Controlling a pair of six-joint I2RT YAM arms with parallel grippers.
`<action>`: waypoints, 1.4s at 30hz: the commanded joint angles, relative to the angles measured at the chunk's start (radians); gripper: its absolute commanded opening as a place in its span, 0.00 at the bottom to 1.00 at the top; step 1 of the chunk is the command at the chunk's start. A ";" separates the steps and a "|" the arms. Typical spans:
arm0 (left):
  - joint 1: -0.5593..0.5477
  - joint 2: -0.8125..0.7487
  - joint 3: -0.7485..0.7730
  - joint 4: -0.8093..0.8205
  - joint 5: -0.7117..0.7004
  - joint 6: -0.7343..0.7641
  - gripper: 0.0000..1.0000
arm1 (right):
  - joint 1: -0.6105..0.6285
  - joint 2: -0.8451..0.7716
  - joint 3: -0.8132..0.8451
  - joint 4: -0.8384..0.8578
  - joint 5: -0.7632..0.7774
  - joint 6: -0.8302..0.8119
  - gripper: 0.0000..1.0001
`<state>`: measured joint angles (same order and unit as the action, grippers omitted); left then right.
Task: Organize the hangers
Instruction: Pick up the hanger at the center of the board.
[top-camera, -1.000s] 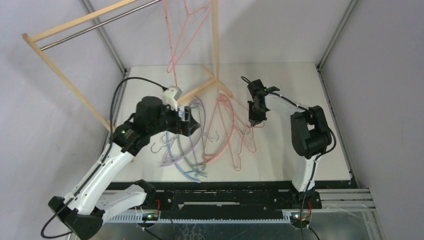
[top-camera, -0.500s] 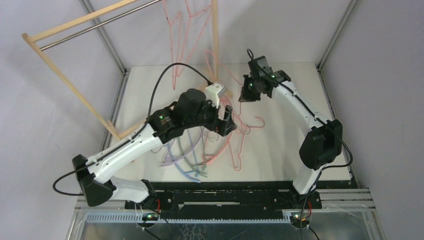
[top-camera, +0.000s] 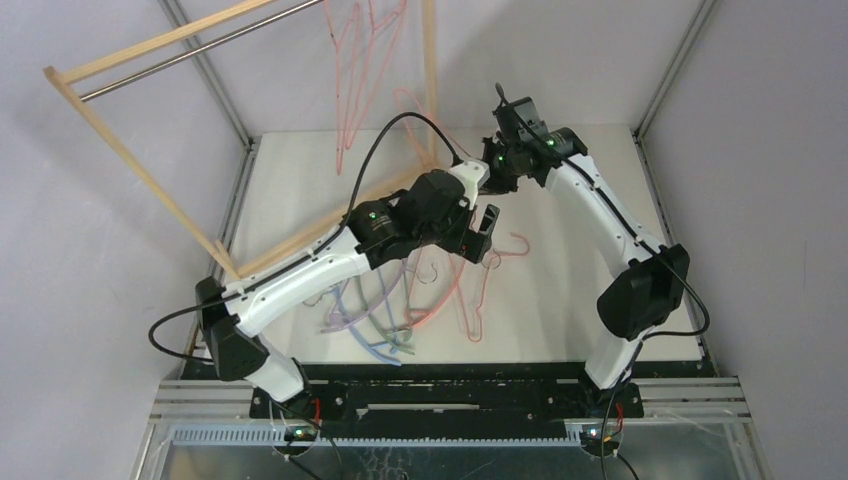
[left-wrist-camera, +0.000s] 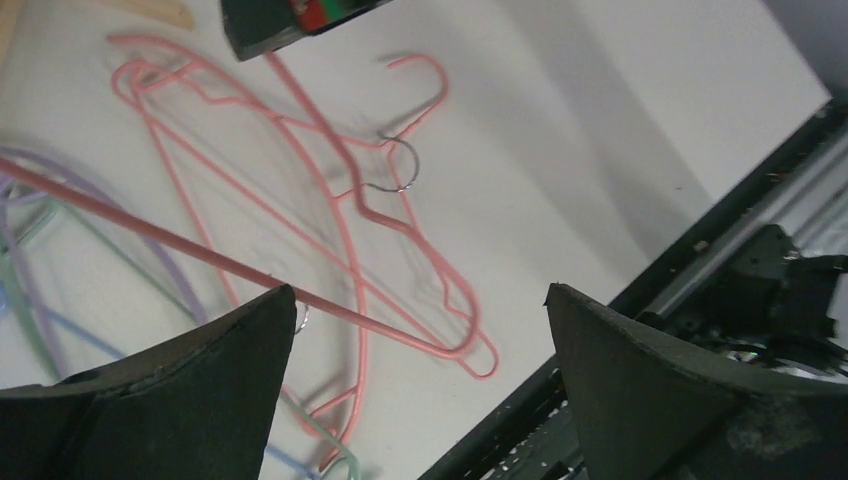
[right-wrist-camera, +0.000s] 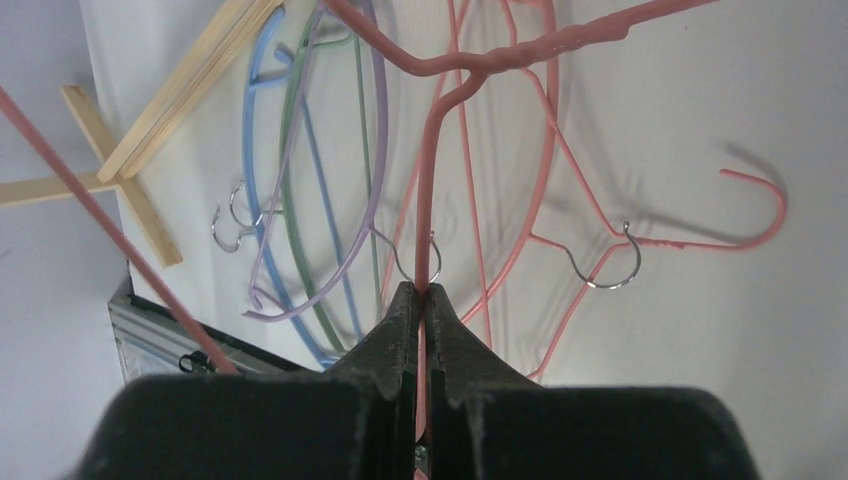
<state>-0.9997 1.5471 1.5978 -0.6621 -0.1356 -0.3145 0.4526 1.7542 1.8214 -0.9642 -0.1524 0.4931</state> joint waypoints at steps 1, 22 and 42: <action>-0.004 0.032 0.044 -0.046 -0.107 0.003 1.00 | 0.009 -0.104 0.039 -0.008 -0.045 0.005 0.00; -0.010 0.122 0.069 -0.067 -0.178 -0.004 0.99 | 0.063 -0.233 0.044 -0.049 -0.184 0.013 0.00; -0.011 -0.051 -0.049 -0.019 -0.388 -0.009 1.00 | 0.094 -0.237 -0.119 0.074 0.097 0.061 0.00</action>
<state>-1.0237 1.5776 1.5738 -0.7101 -0.3969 -0.3187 0.5346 1.5112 1.6917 -0.9325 -0.1631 0.5217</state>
